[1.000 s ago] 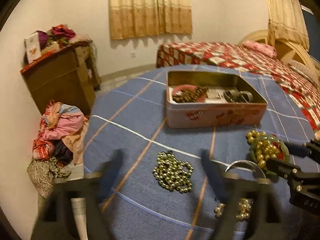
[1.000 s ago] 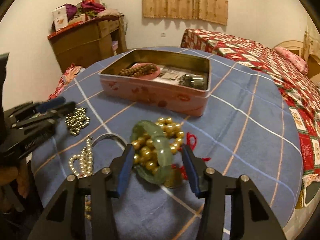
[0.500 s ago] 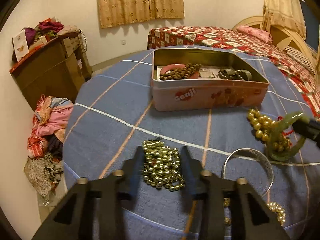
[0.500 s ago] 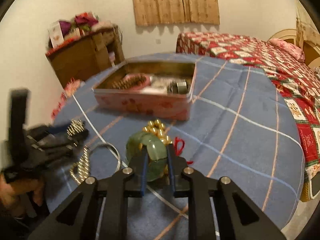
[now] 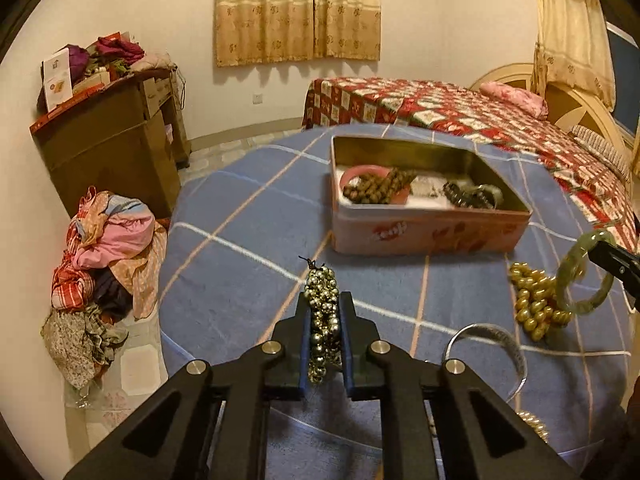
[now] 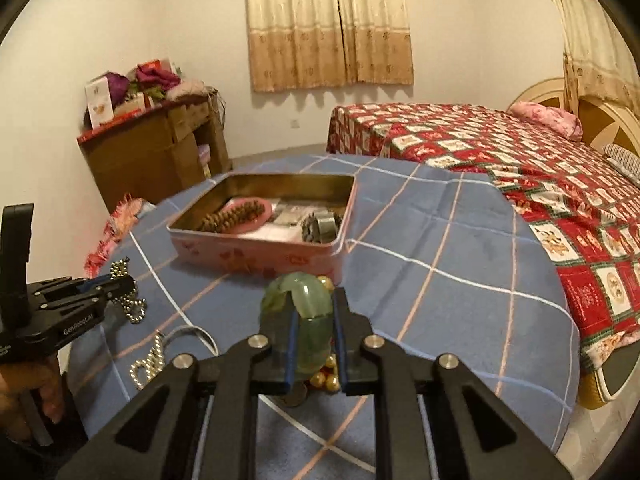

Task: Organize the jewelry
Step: 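Grasp the silver bead chain with the left tool while the right tool grasps the green jade bangle, then carry the silver chain and jade bangle into the tin while opening both tools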

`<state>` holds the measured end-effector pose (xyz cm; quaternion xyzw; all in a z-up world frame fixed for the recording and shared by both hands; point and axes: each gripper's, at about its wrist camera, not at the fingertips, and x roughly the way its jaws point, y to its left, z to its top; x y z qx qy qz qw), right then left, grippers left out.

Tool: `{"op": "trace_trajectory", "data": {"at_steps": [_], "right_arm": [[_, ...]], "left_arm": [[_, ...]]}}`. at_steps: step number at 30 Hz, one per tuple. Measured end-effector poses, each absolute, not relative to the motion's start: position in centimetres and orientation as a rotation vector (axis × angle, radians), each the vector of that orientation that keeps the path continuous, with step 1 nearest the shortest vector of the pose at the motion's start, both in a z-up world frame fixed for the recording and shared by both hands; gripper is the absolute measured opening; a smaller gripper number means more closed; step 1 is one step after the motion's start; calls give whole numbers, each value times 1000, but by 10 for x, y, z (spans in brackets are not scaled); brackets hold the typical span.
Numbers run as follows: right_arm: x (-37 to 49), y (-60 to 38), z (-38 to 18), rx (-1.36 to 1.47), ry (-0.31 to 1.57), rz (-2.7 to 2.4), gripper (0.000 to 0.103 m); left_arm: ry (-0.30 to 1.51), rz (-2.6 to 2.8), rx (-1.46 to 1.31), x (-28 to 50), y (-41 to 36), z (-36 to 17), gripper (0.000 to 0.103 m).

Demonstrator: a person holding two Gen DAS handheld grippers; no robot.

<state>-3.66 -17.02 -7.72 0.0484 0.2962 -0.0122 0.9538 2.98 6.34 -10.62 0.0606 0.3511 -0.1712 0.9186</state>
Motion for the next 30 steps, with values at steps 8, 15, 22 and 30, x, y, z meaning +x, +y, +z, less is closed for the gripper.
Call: {"op": "trace_trajectory", "data": {"at_steps": [8,15,22,30], "right_arm": [[-34,-181,-78,128,623,-24,9],[-32,-186,-79,103,636,-47,9],[-1,-191,-64,44,632,-80,9],[28,-192,-54,12,629,-81,9]], "left_arm": [[698,-370,141,28,54,-93,12],[684,-368,164,29,45,-88,12],[606,-382,210,49,25,-61,12],[590,-393,207,72,9,-50,12]]}}
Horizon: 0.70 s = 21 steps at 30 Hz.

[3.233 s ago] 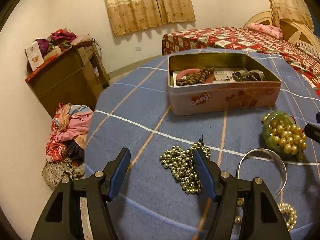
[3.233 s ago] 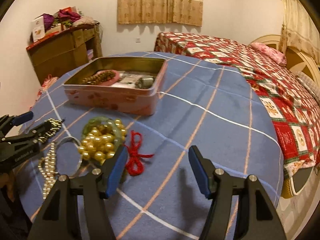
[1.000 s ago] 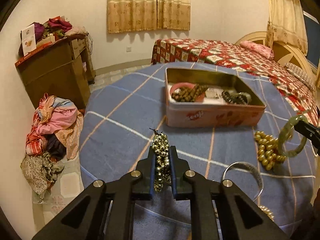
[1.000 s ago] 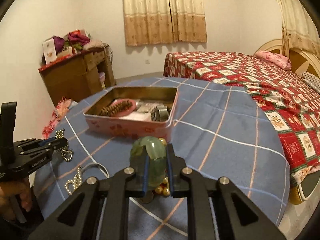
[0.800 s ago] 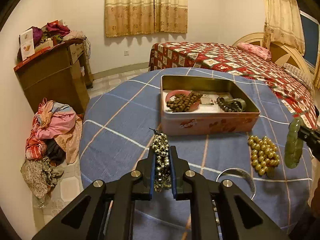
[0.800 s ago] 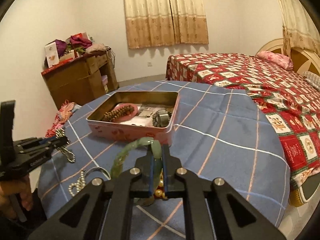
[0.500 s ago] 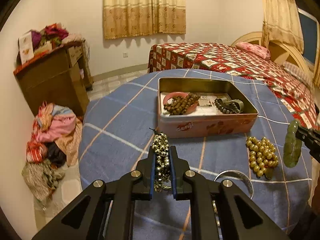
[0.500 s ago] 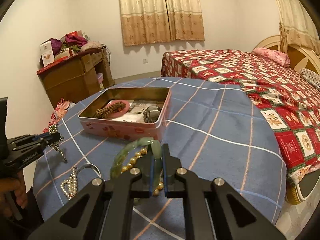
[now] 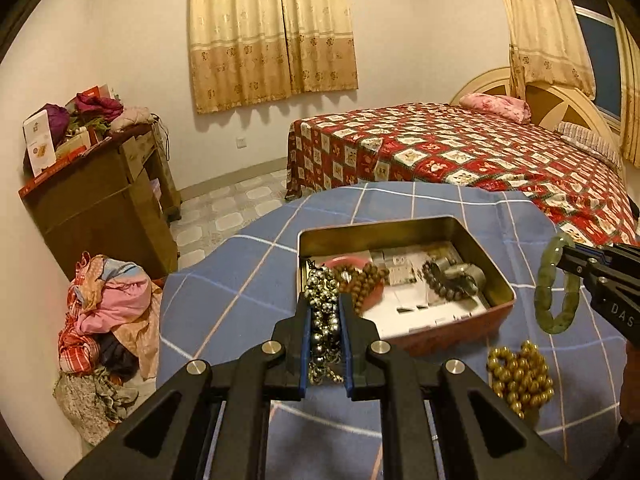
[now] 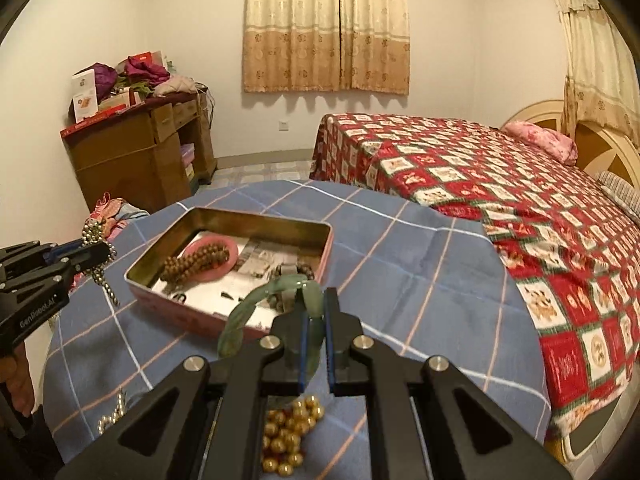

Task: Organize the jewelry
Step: 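Carry the silver chain and jade bangle into the tin while opening both tools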

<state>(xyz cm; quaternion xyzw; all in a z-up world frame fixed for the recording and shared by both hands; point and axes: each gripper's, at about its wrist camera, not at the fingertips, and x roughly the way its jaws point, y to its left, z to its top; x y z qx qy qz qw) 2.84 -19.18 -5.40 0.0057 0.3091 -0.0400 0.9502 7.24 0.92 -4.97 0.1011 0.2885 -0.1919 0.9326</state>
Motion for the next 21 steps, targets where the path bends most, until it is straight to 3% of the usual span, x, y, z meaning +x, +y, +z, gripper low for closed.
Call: {"op": "trace_trajectory", "data": {"at_steps": [21], "right_arm": [[103,-187,-54,-21,677,-79,9]], "left_arm": [[607,-393,248,127,-29,-46,12]]}}
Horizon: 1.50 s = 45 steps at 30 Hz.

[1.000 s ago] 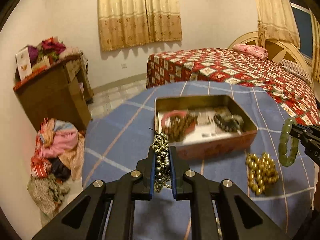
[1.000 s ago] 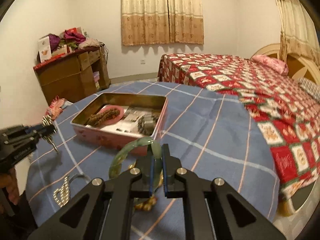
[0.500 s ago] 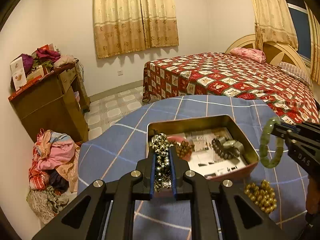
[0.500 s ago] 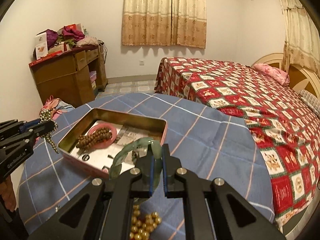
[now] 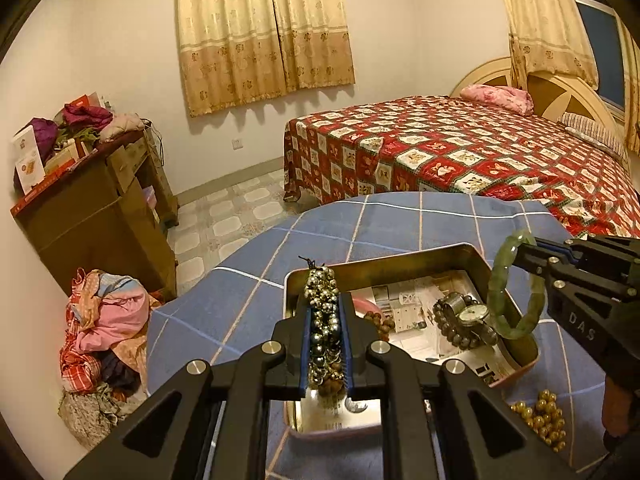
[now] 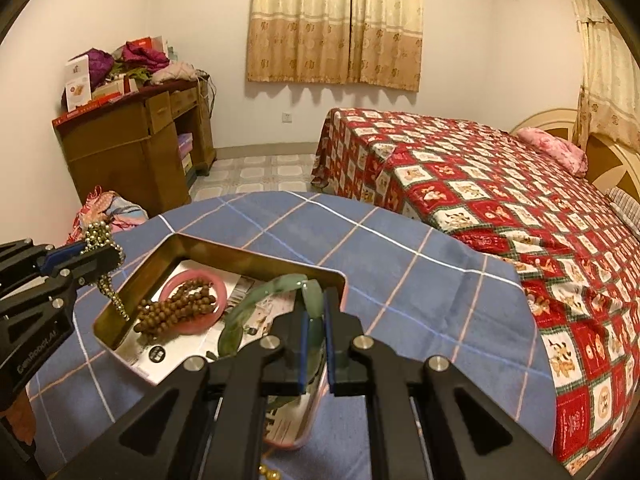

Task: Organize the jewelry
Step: 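Carry the silver chain and jade bangle into the tin while opening both tools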

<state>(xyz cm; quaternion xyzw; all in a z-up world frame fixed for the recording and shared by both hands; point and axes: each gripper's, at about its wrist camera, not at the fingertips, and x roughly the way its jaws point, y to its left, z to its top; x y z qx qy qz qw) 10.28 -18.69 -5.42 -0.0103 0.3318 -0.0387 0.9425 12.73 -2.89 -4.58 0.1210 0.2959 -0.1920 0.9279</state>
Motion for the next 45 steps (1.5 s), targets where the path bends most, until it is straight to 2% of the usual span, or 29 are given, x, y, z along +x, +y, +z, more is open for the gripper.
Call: {"op": "trace_trajectory", "data": {"at_steps": [45], "right_arm": [[137,-172,-78,-86,767,-92,9]], "left_arm": [[674,-362,300,169,-52,-81,12]]}}
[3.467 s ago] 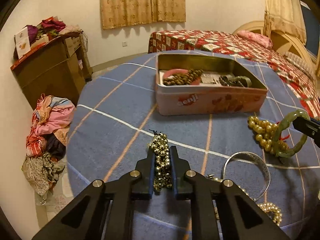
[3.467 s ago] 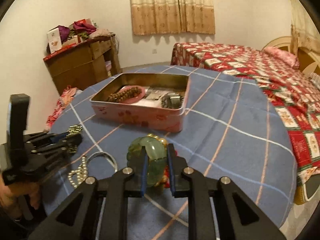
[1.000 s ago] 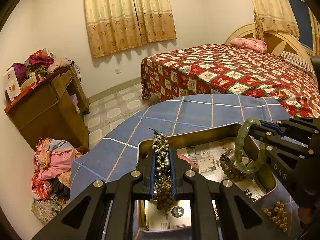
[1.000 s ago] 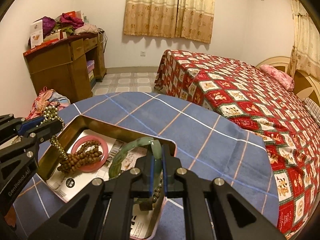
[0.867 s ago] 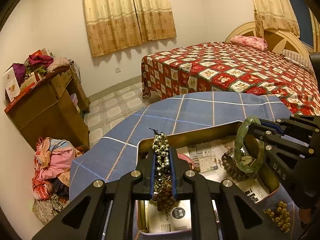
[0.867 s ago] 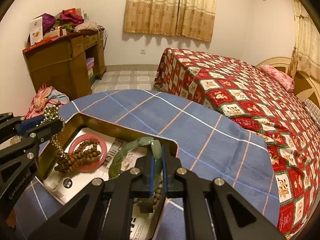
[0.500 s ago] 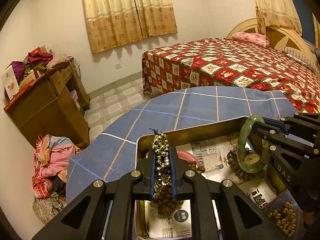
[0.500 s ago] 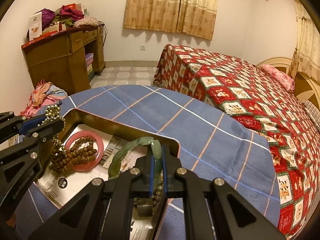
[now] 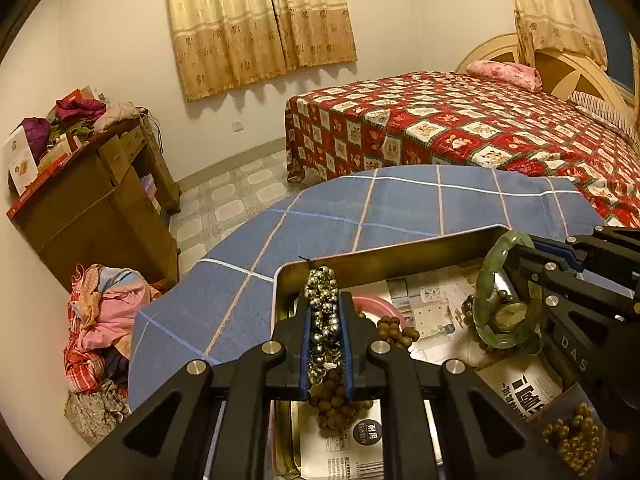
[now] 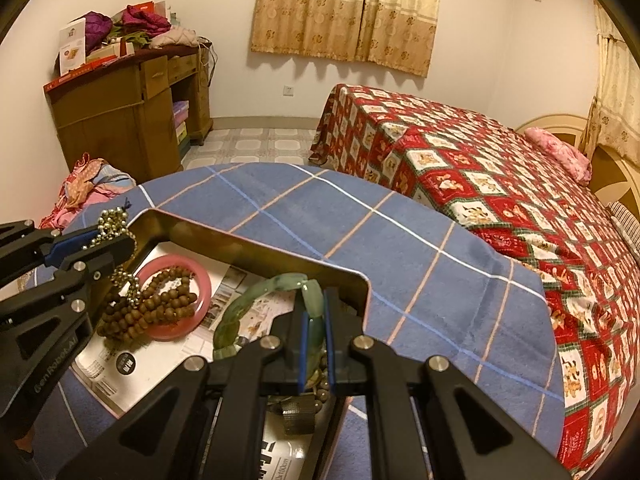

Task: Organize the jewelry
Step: 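Carry the silver chain and jade bangle into the tin while opening both tools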

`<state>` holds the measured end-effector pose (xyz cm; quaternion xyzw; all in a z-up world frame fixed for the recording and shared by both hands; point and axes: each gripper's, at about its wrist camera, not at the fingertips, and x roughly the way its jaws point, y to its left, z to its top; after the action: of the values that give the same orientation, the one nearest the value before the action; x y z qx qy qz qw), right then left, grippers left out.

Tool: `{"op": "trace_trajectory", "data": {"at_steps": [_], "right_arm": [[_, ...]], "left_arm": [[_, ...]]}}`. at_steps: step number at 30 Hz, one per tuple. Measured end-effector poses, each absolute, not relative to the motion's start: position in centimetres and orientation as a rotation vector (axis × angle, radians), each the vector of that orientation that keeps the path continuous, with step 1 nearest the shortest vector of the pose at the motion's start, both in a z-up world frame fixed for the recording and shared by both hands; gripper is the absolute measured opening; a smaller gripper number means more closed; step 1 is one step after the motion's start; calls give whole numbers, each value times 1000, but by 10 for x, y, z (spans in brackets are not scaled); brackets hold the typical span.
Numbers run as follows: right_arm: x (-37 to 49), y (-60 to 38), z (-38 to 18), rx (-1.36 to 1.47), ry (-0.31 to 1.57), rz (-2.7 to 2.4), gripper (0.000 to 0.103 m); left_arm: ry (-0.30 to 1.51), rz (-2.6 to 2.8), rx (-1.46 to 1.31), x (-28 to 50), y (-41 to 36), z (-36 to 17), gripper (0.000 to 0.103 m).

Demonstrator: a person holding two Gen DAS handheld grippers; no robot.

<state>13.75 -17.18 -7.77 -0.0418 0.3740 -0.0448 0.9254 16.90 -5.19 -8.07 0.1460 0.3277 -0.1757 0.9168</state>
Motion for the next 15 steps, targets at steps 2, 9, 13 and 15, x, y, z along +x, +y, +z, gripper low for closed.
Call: {"op": "trace_trajectory", "data": {"at_steps": [2,9,13,15], "right_arm": [[137,-171,-79,-85,768,-92,9],[137,-169,-80,-84,774,-89,9],[137,-169,-81,-82,776,-87,9],[137,-169,-81,-85,779,-89,10]], "left_arm": [[678,-359,301,169,-51,-83,12],[678,-356,305,170,-51,-85,12],[681,-355,307,169,-52,-86,12],[679,-357,307,168,-52,-87,12]]}}
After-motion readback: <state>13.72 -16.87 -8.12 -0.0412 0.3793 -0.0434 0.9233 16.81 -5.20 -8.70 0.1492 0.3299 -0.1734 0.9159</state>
